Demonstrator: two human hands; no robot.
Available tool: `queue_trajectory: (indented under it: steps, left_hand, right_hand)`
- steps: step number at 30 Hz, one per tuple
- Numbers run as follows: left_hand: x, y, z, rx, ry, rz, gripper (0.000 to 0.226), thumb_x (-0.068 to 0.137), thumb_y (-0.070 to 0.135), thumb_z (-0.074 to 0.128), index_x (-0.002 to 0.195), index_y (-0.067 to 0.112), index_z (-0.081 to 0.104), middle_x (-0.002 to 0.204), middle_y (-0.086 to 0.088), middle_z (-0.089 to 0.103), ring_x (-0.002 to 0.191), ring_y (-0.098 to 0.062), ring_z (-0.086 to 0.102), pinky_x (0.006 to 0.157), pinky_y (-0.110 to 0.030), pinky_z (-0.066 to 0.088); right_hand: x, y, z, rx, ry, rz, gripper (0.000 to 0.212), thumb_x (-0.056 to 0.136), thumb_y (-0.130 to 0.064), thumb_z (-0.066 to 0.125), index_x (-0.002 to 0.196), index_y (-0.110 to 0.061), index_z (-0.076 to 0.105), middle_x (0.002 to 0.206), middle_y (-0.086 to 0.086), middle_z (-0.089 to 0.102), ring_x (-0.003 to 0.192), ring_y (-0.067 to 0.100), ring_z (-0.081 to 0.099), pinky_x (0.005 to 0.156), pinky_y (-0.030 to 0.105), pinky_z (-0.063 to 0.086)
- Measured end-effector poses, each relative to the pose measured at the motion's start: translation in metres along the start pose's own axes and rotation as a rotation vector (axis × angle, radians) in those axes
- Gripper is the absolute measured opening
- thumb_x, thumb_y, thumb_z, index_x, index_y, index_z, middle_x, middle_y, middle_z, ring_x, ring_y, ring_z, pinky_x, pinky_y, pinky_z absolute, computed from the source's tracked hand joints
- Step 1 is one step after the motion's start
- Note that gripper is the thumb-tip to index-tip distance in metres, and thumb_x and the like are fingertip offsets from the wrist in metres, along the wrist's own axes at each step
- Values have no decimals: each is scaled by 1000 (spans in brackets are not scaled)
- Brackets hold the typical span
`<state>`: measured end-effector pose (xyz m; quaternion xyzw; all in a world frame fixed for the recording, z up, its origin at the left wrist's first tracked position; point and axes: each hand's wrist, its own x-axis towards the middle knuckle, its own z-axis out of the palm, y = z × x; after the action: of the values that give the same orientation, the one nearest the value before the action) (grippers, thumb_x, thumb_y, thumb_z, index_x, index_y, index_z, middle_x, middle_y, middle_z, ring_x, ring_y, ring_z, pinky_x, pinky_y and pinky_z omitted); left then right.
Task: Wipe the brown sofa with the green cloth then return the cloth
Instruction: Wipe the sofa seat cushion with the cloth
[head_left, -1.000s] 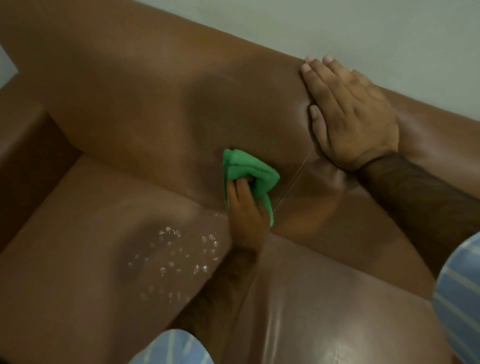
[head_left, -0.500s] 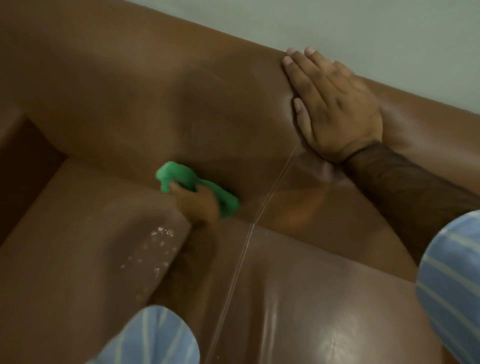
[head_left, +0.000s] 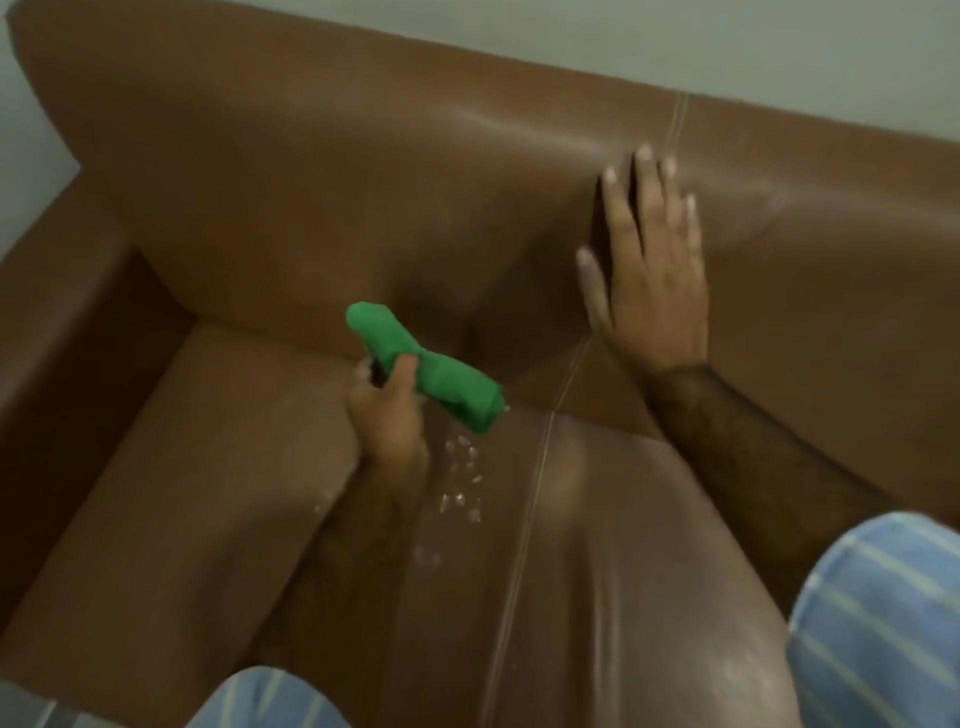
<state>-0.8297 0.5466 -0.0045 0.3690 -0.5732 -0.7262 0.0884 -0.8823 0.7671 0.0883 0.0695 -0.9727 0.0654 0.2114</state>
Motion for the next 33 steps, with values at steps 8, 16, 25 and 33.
queue_trajectory:
  steps: [8,16,25,33]
  left_hand:
    - [60,1,-165,813,-9,330,24,80,23,66,101,11,71,85,-5,73,75,-19,68,76,-41,57]
    - [101,-94,-170,1270,100,526,39,87,22,61,118,-2,60,117,-29,63,104,-44,59,92,-45,45]
    - [-18,-160,-91,1196,-571,811,41,82,27,57,115,5,67,114,-19,67,94,-37,67,78,-39,54]
    - [72,-120,-197,1282,-72,795,37,87,21,58,117,-1,66,114,-28,66,100,-43,64,89,-41,45]
  right_hand:
    - [-290,-31,100,57,-591,307,81,103,-64,16,161,-10,34,169,19,27,158,39,24,121,60,36]
    - [-363,-70,128,-123,-496,446,75,102,-52,30,166,-13,18,174,16,14,162,35,14,130,55,13]
    - [-369,-71,137,-148,-406,448,72,103,-47,34,165,-14,19,174,15,15,162,34,15,130,55,15]
    - [-370,-73,139,-162,-380,457,72,104,-47,32,166,-15,17,174,14,13,162,33,12,131,54,13]
